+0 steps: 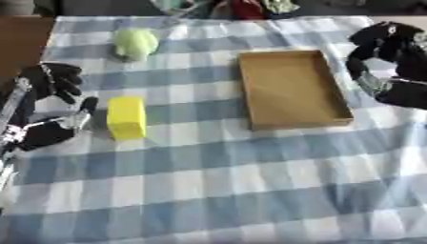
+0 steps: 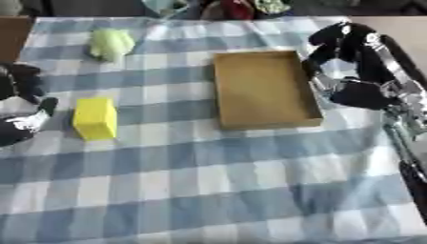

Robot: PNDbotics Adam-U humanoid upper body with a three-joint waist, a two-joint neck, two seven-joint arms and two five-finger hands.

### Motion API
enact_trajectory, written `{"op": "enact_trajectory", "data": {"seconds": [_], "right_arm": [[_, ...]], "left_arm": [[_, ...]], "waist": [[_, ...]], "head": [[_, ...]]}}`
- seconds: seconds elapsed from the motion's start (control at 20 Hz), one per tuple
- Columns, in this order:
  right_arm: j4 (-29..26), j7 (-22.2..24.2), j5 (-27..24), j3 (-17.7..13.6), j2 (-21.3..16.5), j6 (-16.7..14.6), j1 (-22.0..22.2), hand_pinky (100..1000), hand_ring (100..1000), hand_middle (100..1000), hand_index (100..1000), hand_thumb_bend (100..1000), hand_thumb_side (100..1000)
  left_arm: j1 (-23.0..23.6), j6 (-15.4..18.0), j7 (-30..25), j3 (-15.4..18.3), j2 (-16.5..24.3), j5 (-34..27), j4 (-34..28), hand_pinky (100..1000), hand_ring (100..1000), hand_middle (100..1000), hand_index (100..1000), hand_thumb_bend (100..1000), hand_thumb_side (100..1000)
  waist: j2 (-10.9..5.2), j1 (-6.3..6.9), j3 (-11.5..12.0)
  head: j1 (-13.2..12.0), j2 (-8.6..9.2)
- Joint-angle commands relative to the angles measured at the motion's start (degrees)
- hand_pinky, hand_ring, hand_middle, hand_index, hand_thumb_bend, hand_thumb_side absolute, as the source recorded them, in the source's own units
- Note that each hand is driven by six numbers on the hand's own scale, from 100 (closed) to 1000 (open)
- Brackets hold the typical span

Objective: Pick up objects on the table and place them in the box.

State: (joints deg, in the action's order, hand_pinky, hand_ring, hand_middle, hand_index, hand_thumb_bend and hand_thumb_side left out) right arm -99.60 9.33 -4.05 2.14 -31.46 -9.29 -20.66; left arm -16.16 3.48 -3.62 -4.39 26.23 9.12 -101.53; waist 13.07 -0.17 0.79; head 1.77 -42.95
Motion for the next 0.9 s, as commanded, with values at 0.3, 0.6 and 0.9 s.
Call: {"op": "enact_trajectory", "data": {"seconds": [0.3,0.6,0.9], "right_arm": [[-0.53,0.38,0.42,-0.66,-1.02,-0.15,-0.54,606,613,671,676,274,197],[-0.57,0.73,0.40,-0.54,-1.29,-0.23,-0.26,607,613,671,679,276,198],[-0.54,1.12,0.42,-0.32,-1.52,-0.23,-0.05,608,612,671,681,277,199]], "left_arm": [[-2.31,0.01,-3.97,-0.92,5.70,2.32,-1.29,574,622,620,779,470,237],[-6.10,-0.91,-8.56,-3.01,11.85,6.76,-1.56,644,673,667,811,617,294],[-12.11,-2.15,-14.26,-7.37,16.08,11.05,-0.21,676,682,681,815,682,309]], "waist": [[-1.04,0.27,-0.07],[-1.37,0.59,-0.23],[-1.67,0.94,-0.57]], "head": [[-0.12,-1.16],[-0.22,-1.17],[-0.43,-1.17]]}}
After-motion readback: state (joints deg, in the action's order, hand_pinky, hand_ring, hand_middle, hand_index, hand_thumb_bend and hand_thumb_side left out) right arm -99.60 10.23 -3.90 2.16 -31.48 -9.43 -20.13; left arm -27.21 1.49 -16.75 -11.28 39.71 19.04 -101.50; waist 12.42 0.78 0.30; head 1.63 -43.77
